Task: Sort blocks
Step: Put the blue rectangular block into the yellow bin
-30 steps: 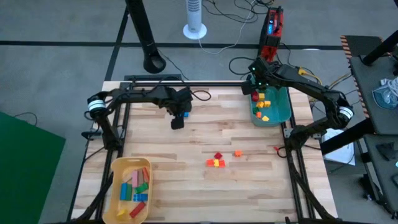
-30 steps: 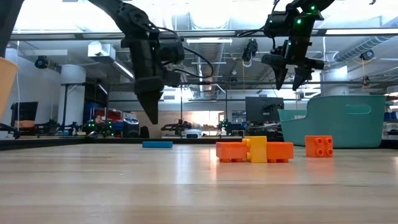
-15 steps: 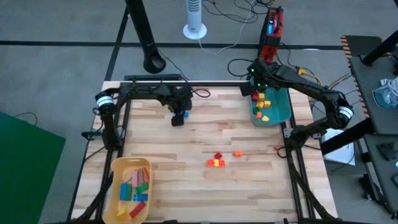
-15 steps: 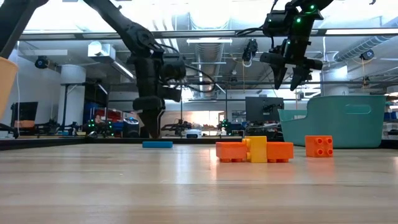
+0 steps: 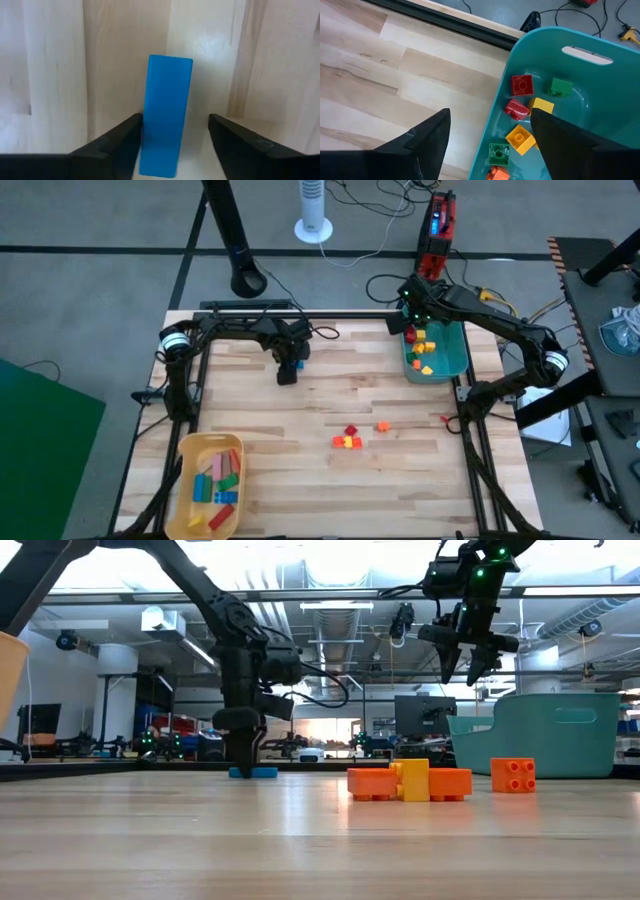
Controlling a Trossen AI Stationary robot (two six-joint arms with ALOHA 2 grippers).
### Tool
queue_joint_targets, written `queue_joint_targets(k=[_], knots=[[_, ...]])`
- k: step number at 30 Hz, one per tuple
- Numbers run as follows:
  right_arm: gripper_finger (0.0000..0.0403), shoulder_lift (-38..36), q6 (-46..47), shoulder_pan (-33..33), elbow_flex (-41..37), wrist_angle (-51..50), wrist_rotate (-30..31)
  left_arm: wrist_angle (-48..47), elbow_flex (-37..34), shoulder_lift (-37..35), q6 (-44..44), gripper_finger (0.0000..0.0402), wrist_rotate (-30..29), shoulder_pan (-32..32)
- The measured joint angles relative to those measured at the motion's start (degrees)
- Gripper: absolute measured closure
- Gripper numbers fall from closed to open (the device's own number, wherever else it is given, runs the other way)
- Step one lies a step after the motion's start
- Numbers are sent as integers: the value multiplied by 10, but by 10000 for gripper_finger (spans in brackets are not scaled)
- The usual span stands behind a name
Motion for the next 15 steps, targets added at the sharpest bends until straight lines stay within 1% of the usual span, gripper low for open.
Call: queue_joint_targets(k=[6, 7, 15], knots=[[149, 0, -1, 0, 0, 0, 0, 4, -1, -3, -6, 305, 4, 0], [151, 0, -2, 0, 0, 1, 0, 4, -1, -3, -8, 316, 4, 0], [162, 0, -6, 0, 0, 5, 0, 3, -3, -19, -40, 316, 4, -2]])
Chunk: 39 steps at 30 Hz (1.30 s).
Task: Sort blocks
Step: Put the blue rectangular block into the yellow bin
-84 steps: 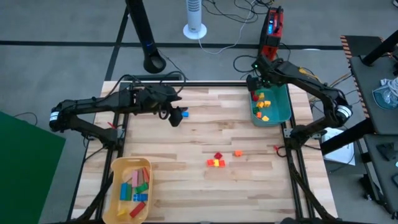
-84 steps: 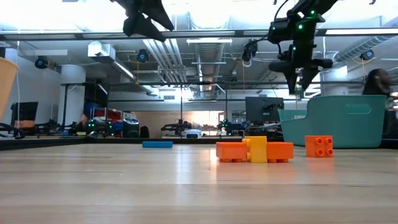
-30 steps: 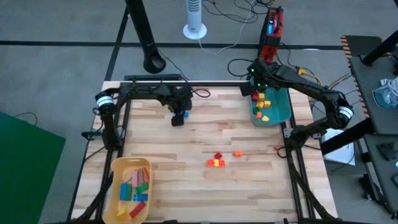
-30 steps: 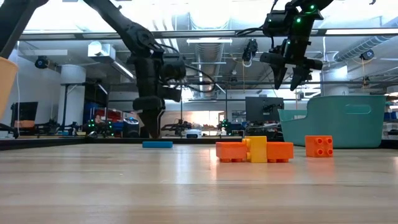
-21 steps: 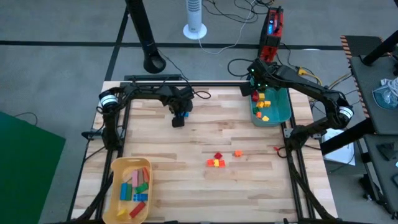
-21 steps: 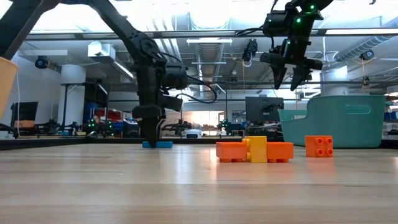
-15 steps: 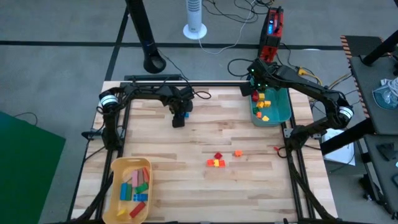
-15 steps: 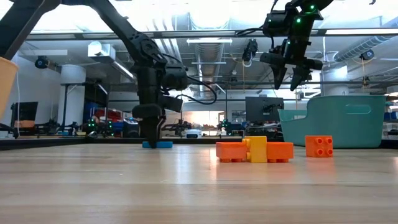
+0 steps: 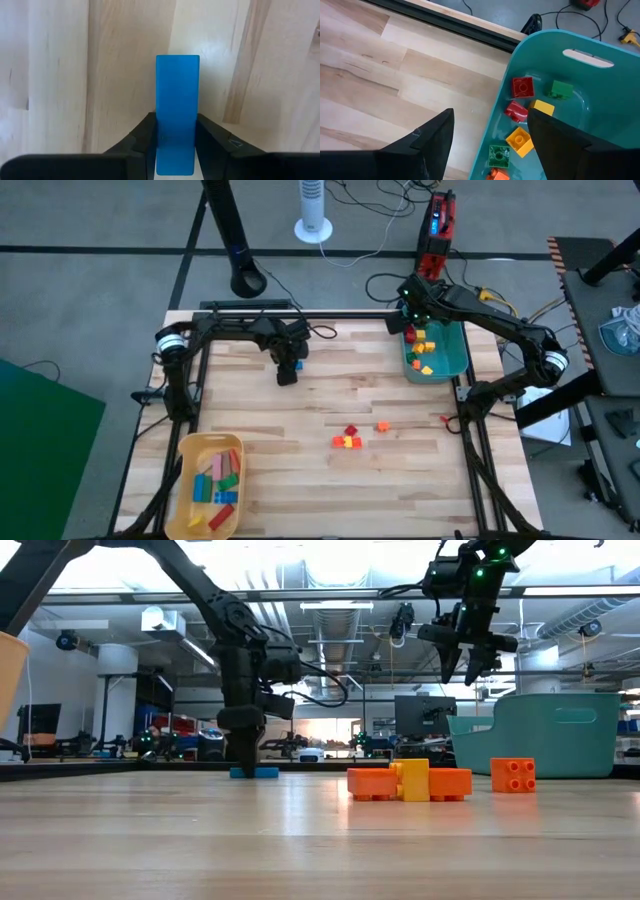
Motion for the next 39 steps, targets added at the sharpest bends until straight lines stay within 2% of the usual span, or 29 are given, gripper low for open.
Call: queue_joint_targets(k=[4, 8, 11, 15, 18, 21, 23, 26, 30, 34, 39], knots=[[167, 0, -8, 0, 0, 8, 0, -17, -4, -37, -19, 316, 5, -2], [167, 0, -20, 0, 0, 21, 0, -36, -1, -99, -43, 316, 38, -2], [164, 0, -23, 0, 0, 35, -3, -73, -2, -150, -99, 316, 88, -6], [166, 0, -26, 0, -2, 45, -13, -156, 21, -225, -241, 316, 190, -36], [173, 0, -33, 0, -5, 60, -13, -223, 43, -276, -320, 316, 219, -94], [179, 0, -41, 0, -5, 79, -18, -278, 65, -324, -387, 310, 223, -176], [183, 0, -49, 0, -5, 95, -41, -307, 71, -347, -441, 296, 219, -237], [188, 0, -50, 0, -5, 118, -77, -355, 71, -379, -548, 288, 193, -331], [195, 0, -52, 4, -5, 136, -99, -371, 41, -409, -719, 295, 187, -433], [201, 0, -58, 9, -5, 136, -101, -371, 5, -430, -891, 298, 186, -498], [205, 0, -63, 17, -5, 135, -106, -373, -34, -445, -996, 264, 194, -550]])
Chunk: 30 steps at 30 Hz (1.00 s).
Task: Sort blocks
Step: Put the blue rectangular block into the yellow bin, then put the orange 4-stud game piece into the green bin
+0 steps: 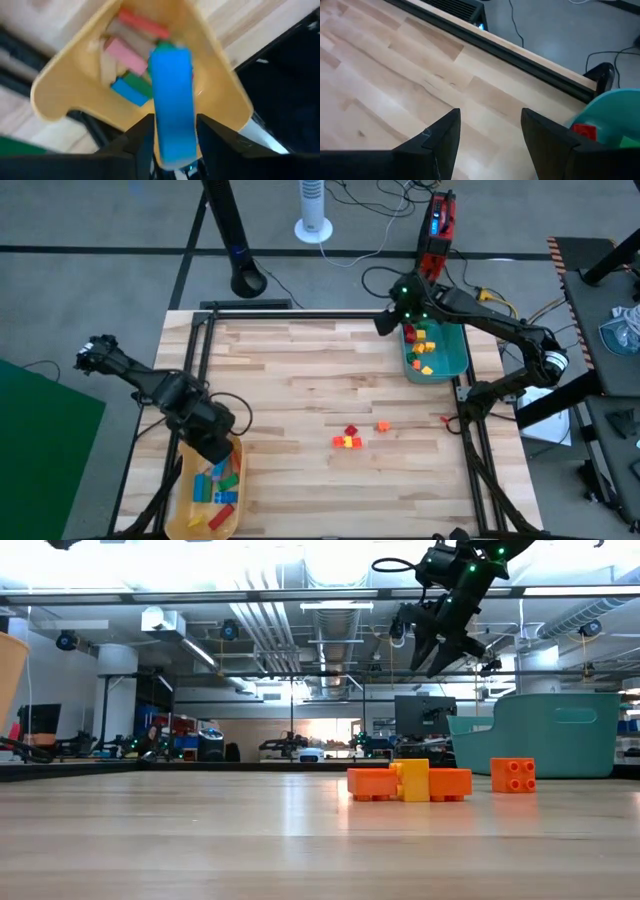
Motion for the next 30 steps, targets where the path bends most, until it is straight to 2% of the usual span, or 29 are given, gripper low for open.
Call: queue_joint_targets(k=[5, 9, 12, 15, 18, 20, 23, 26, 28, 30], knots=[[203, 0, -1, 2, 0, -9, -39, 2, -10, -8, -28, 225, 19, -4], [202, 0, 0, 9, 0, -20, -72, 1, 5, -10, 15, 209, 17, 5], [202, 0, -4, 27, 0, -28, -108, 0, 28, -8, 48, 206, -40, 25], [204, 0, -7, 58, 0, -25, -136, 3, 59, -3, 94, 205, -127, 57], [209, 0, -19, 98, 0, -25, -158, 25, 91, 9, 171, 205, -217, 101], [213, 0, -21, 129, 0, -25, -166, 49, 106, 18, 242, 205, -247, 140], [218, 0, -46, 179, 0, -56, -193, 103, 121, 36, 354, 205, -255, 202], [222, 0, -137, 236, 0, -137, -227, 148, 130, 56, 462, 205, -255, 255], [222, 0, -195, 276, -4, -200, -211, 167, 135, 70, 524, 205, -246, 284], [218, 0, -215, 312, -16, -233, -177, 170, 139, 83, 569, 205, -241, 306]])
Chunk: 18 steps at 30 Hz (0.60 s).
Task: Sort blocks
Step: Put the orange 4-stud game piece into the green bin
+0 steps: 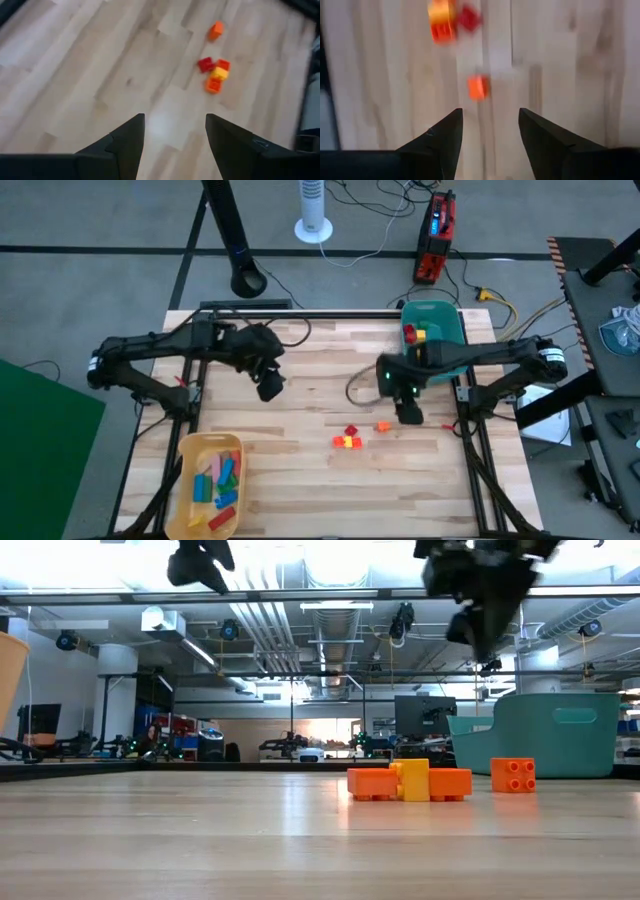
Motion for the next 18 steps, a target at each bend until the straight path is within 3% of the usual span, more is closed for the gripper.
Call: queue_joint_targets(k=[8, 18], knots=[[185, 0, 19, 109, -74, 45, 25, 2, -2, 49, 74, 205, -15, 35], [161, 1, 78, 129, -172, 211, 67, -4, -8, 73, 115, 206, -50, 35]])
